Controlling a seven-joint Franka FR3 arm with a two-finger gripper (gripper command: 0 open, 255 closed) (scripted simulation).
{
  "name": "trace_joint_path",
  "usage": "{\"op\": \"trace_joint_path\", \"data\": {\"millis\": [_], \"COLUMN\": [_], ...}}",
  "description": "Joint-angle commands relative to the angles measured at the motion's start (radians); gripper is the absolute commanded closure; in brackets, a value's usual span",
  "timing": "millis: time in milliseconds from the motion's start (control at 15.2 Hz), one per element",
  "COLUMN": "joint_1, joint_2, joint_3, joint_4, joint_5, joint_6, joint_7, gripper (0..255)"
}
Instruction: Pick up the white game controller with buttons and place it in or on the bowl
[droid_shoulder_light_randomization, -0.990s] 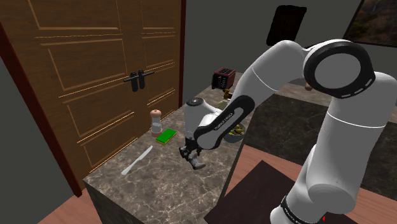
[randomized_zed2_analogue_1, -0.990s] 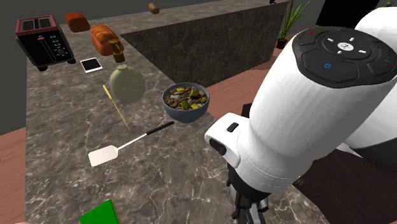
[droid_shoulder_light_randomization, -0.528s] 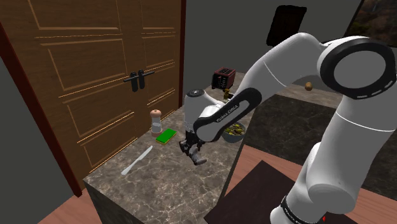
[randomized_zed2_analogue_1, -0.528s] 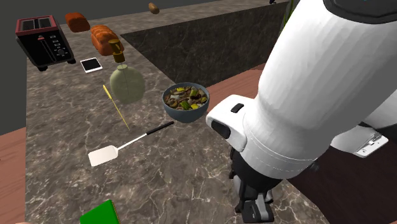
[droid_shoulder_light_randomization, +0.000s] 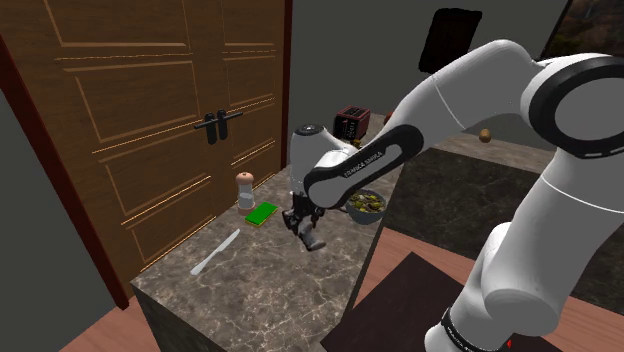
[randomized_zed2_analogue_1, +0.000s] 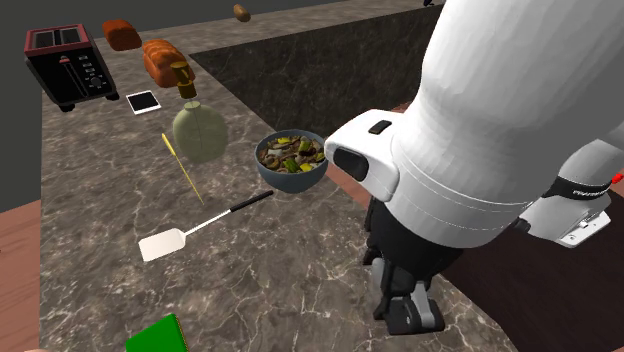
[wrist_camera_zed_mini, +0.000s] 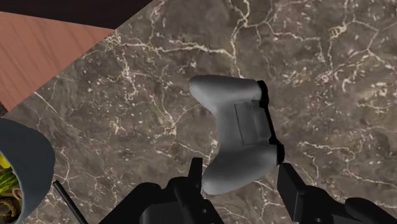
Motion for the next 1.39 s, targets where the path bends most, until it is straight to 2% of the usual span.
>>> {"op": "trace_joint_path", "data": {"millis": [0, 198, 264, 330, 594, 726, 792, 858, 924, 990, 1320], "joint_1": [0.001, -0.024, -0.014, -0.014, 0.004, 0.02, 0.027, 0.007, -0.092, -0.14, -0.192], "joint_2": [-0.02, -0.038, -0.03, -0.03, -0.014, 0.026, 0.055, 0.089, 0.132, 0.143, 0.252], "joint_3": [0.001, -0.028, -0.017, -0.017, -0.033, -0.041, -0.033, 0.018, 0.161, 0.216, 0.276], "joint_4": [0.011, 0.001, 0.006, 0.006, -0.178, -0.248, -0.275, -0.291, -0.288, -0.285, -0.247], "joint_5": [0.008, 0.01, 0.009, 0.009, 0.059, 0.159, 0.27, 0.459, 0.723, 0.773, 0.791], "joint_6": [-0.031, -0.032, -0.032, -0.032, 0.3, 0.467, 0.546, 0.617, 0.673, 0.685, 0.76], "joint_7": [-0.007, -0.063, -0.04, -0.04, -0.373, -0.611, -0.782, -1.018, -1.322, -1.385, -1.415], "gripper": [255, 255, 255, 0, 0, 0, 0, 0, 0, 0, 0]}}
